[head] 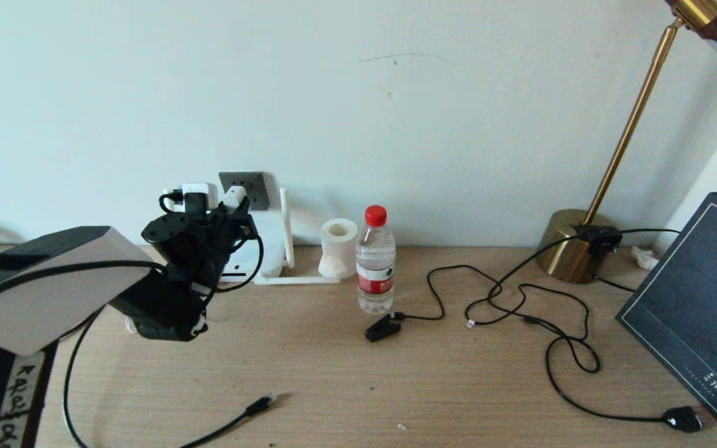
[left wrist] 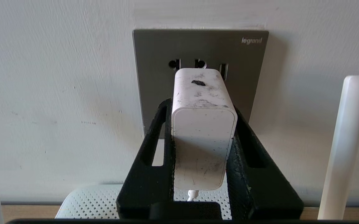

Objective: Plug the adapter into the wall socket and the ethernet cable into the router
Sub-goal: Pick up plug

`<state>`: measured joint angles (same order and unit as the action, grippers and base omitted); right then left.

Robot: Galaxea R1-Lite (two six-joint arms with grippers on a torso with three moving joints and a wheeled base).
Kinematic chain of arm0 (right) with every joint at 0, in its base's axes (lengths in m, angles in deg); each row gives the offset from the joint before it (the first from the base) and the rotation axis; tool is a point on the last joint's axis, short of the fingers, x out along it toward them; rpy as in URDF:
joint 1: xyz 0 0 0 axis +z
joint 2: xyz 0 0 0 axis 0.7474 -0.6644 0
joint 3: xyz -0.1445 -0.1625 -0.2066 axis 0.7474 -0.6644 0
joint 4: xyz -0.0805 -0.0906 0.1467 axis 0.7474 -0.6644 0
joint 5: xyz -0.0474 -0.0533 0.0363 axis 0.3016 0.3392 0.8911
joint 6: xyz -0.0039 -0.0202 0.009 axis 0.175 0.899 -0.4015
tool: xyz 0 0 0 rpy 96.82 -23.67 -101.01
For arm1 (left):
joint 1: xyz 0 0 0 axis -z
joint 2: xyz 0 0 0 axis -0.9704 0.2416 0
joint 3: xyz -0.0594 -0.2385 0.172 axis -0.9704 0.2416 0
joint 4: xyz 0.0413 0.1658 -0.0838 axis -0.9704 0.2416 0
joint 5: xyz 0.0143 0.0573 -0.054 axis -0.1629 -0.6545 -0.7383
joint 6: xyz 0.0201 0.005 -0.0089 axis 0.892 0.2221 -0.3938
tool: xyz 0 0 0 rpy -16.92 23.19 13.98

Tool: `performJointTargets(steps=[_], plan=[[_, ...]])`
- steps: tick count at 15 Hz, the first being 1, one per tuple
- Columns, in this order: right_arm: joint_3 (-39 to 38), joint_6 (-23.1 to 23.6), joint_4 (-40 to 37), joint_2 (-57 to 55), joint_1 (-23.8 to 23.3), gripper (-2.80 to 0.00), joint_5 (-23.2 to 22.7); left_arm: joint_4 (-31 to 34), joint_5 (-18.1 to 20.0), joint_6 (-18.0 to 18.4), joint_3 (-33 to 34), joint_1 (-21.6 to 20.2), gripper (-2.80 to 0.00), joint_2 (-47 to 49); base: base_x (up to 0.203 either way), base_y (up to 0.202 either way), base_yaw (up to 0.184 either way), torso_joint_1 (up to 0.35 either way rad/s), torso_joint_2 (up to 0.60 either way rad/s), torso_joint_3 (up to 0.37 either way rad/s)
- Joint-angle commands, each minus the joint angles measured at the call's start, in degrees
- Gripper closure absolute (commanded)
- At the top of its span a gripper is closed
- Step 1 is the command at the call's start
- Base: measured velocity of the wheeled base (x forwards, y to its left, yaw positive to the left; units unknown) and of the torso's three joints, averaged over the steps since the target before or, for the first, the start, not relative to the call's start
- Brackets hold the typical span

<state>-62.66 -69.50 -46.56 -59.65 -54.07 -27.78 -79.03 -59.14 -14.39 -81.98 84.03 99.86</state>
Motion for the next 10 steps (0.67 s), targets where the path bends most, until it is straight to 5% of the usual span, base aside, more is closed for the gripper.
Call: performJointTargets(steps=[1, 10], plan=[[0.0, 0.04, 0.02, -0.06, -0.01, 0.0, -0.02, -0.03, -0.06, 0.02, -0.67, -0.01, 0.0, 0.16, 0.0, 0.0, 0.0, 0.0, 0.0, 0.0], [0.0, 0.04, 0.02, -0.06, -0.01, 0.0, -0.02, 0.75, 0.03, 0.02, -1.62, -0.8, 0.0, 0.95, 0.0, 0.0, 0.0, 0.0, 0.0, 0.0]])
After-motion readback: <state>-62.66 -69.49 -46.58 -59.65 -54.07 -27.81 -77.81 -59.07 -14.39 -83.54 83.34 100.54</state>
